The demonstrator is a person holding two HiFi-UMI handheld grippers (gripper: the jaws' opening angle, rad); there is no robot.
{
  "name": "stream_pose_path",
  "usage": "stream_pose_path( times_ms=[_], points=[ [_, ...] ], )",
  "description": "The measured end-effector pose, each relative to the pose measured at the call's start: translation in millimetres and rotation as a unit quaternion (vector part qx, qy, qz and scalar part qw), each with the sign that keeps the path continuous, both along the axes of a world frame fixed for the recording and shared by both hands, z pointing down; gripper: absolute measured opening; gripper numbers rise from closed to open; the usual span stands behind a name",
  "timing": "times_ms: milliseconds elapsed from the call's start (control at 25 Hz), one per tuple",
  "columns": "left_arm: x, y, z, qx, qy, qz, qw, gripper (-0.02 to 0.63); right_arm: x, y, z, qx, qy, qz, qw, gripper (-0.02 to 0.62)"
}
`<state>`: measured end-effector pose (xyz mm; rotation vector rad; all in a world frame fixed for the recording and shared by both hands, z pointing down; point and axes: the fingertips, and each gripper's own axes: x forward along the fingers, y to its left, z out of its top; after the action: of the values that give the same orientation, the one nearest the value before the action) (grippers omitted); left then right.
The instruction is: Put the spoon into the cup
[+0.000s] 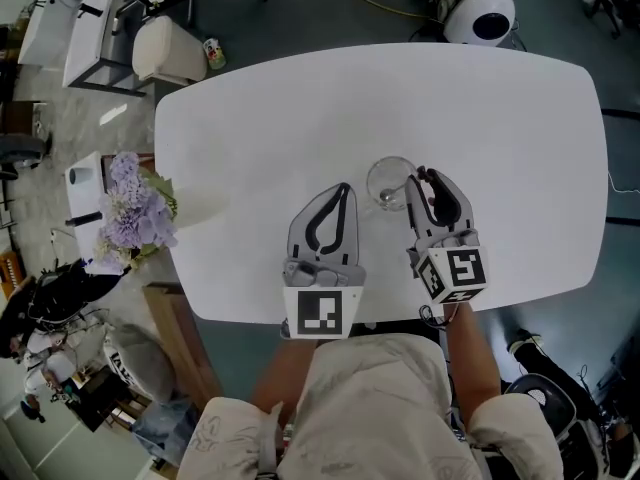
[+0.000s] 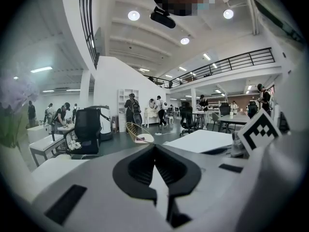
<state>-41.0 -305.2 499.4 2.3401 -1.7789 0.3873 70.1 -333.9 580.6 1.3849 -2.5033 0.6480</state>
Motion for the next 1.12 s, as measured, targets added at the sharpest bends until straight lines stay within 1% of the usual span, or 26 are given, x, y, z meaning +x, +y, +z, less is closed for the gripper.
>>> stream_pose_path(
  times_ms=[240,320,440,680,880,1000,1120],
  points=[
    [-4,6,-9,0.012,0.007,-0.004,0.9999,0.003,4,0,3,-0.001,0.007,0.021,1.000,0.172],
    [-6,8,-14,0.015,0.013,-0.008,0.9998,0.003,5,-1,2,0.001,0.011,0.026,1.000,0.177],
    [-10,11,-24,0.031,0.009,-0.005,0.9995,0.003,5,2,-5,0.010,0.018,0.031,0.999,0.181],
    [-18,26,-47,0.058,0.013,-0.001,0.9983,0.003,8,16,-30,0.032,0.026,0.048,0.998,0.183],
    [-25,50,-70,0.071,0.031,-0.002,0.9970,0.003,7,42,-59,0.051,0.032,0.062,0.996,0.184],
    [-30,64,-87,0.094,0.031,0.003,0.9951,0.003,11,57,-77,0.066,0.036,0.080,0.994,0.183],
    [-33,78,-97,0.101,0.034,0.006,0.9943,0.003,15,71,-95,0.088,0.035,0.094,0.991,0.183]
  ],
)
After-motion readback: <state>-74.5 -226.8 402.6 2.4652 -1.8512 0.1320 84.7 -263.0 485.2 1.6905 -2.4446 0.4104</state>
